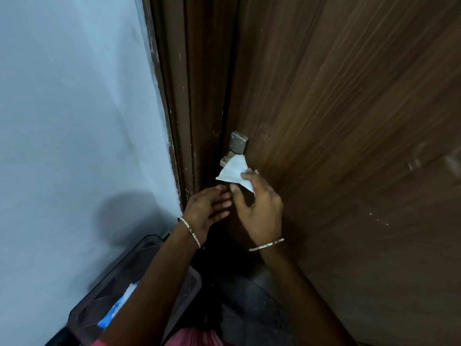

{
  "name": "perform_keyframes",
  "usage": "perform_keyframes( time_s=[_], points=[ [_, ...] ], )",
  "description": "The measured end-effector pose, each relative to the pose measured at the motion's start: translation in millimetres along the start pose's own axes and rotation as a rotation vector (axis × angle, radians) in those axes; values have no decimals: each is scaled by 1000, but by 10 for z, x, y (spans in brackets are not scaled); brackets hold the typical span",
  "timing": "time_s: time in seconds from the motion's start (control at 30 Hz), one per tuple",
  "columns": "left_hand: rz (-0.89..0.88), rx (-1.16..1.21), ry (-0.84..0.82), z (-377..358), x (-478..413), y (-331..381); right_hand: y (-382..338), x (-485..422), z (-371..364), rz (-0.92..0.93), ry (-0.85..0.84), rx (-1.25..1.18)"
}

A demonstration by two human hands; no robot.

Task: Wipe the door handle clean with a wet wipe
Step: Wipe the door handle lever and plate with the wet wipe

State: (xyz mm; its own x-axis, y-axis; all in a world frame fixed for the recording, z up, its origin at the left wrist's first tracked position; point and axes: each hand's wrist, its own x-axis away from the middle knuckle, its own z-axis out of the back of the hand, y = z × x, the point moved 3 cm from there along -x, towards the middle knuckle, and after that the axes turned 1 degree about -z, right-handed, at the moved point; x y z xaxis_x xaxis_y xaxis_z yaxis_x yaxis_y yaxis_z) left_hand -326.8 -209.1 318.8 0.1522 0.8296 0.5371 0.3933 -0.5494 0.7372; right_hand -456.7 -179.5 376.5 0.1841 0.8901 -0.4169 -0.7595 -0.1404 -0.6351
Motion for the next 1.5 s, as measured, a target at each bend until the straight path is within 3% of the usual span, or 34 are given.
perform_keyframes(
  time_s=[0.2, 0.37, 0.47, 0.6, 0.83, 1.0, 1.23, 1.5],
  points=[
    [7, 45, -13, -5, -125, 119, 209, -124, 88, -108, 81, -140],
    [10, 28, 26, 0, -194, 217, 231, -263, -22, -241, 32, -161],
    [3, 42, 76, 16, -219, 239, 121, -309, -181, -177, 32, -46],
    [11, 31, 140, 36, -236, 251, -75, -380, -376, 114, 68, 295],
    [54, 23, 129, 37, -225, 193, 243, -132, -163, 302, 131, 322],
    [62, 16, 126, 11, -226, 162, 341, -10, -63, 327, 123, 354],
    [52, 7, 169, 7, -147, 127, -72, -286, -466, 317, 92, 546],
    [36, -47, 208, 12, -147, 50, 308, -42, -91, 257, 61, 381]
  ],
)
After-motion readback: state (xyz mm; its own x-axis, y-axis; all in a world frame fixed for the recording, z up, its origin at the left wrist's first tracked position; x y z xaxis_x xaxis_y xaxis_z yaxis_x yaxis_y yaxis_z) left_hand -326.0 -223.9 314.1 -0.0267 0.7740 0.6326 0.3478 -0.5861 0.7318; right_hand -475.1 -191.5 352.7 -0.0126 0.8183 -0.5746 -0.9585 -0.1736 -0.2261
